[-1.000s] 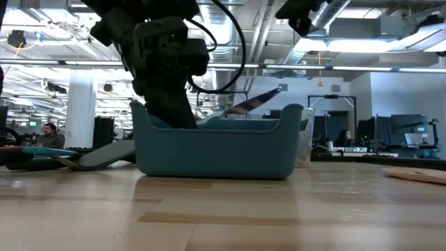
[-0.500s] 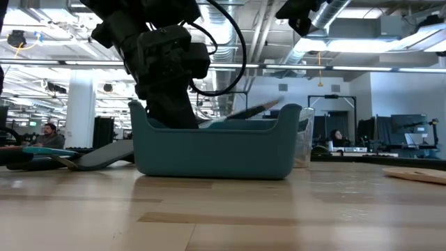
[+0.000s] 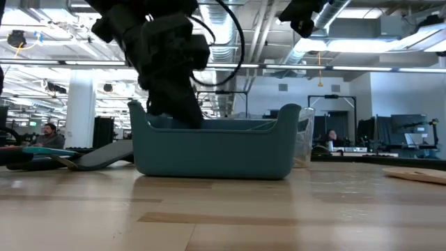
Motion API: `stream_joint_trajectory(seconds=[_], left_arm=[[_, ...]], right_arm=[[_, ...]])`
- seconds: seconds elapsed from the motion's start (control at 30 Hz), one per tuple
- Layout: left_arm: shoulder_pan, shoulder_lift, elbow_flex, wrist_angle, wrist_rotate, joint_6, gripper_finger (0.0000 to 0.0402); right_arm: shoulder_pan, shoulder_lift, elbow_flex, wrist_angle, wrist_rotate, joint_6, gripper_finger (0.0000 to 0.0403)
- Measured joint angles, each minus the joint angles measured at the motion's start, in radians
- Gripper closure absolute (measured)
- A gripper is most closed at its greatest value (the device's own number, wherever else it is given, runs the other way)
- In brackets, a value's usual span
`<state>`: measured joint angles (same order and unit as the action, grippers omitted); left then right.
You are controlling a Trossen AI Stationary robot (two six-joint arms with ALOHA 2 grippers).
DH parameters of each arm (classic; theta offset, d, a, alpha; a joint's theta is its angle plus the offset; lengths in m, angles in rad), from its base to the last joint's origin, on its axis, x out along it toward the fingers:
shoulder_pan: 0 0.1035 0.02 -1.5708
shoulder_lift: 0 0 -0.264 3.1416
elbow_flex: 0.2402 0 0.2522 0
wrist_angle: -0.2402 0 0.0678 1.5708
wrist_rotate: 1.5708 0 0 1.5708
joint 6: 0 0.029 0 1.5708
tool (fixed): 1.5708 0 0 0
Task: Pick & Place Kitchen Items
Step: Put the blue table knife into the blue bin
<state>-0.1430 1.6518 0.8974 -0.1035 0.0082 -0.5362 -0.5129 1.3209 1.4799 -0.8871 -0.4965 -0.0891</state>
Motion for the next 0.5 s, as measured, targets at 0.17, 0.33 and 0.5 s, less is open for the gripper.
stream_joint_trajectory(seconds=[0.17,0.33,0.5], left_arm=[[0.036,-0.095,0.0,-0.002,0.0,0.0,0.0357],[0.061,-0.222,0.0,-0.006,-0.024,-0.004,0.0395],[0.062,-0.342,0.0,-0.014,-0.094,-0.077,0.0399]], right_arm=[[0.0,0.0,0.0,0.0,0.0,0.0,0.0403],[0.0,0.0,0.0,-0.001,0.0,0.0,0.0403],[0.0,0.0,0.0,-0.023,0.0,0.001,0.0403]])
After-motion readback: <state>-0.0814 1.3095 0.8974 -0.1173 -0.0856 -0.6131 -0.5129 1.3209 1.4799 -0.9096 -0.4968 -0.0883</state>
